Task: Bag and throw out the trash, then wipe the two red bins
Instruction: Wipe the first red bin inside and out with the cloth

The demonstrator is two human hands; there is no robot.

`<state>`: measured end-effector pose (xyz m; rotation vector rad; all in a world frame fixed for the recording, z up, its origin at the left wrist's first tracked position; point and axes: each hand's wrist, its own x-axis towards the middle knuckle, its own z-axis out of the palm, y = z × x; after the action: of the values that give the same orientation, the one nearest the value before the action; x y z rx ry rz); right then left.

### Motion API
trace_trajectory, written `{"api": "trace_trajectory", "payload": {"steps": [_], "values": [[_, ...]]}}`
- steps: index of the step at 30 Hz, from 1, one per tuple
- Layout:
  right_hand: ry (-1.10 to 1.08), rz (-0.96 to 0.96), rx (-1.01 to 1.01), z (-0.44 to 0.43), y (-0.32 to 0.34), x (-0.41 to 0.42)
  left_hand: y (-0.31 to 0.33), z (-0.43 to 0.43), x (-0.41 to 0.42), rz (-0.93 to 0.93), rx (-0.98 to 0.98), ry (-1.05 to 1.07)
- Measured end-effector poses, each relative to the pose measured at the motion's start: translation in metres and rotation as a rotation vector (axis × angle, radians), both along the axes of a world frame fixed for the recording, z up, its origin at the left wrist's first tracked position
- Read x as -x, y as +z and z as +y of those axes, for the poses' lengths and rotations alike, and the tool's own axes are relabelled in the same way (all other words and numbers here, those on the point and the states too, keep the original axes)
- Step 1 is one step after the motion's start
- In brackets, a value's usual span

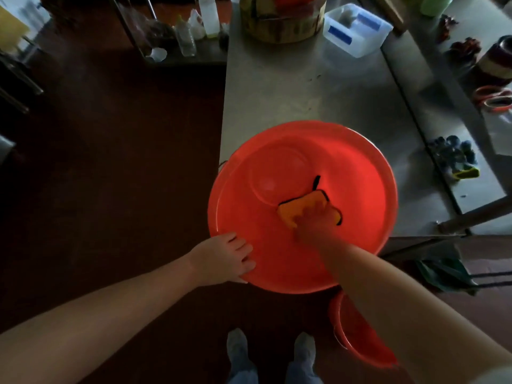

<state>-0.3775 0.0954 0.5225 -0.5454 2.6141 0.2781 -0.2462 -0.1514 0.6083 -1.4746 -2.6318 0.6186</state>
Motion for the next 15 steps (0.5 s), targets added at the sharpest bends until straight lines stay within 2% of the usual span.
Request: {"api": "trace_trajectory", "payload": {"steps": [2, 6, 8, 12, 15], "values": [[0.064, 0.048, -0.112, 0.009, 0.002, 0.018, 0.001, 0.002, -0.001, 0.004, -0.014, 0.009], [0.028, 0.026, -0.151, 0.003, 0.002, 0.01, 0.003, 0.002, -0.001, -0.017, -0.004, 0.018], [-0.044, -0.032, -0.069, -0.012, -0.004, -0.011, 0.004, 0.003, 0.0, -0.014, 0.018, 0.016], [-0.221, -0.246, 0.226, -0.056, -0.009, -0.045, 0.002, 0.008, 0.0, -0.021, 0.02, 0.011], [-0.179, -0.224, 0.235, -0.058, -0.007, -0.049, -0.002, 0.004, -0.01, -0.017, 0.002, 0.063]]}}
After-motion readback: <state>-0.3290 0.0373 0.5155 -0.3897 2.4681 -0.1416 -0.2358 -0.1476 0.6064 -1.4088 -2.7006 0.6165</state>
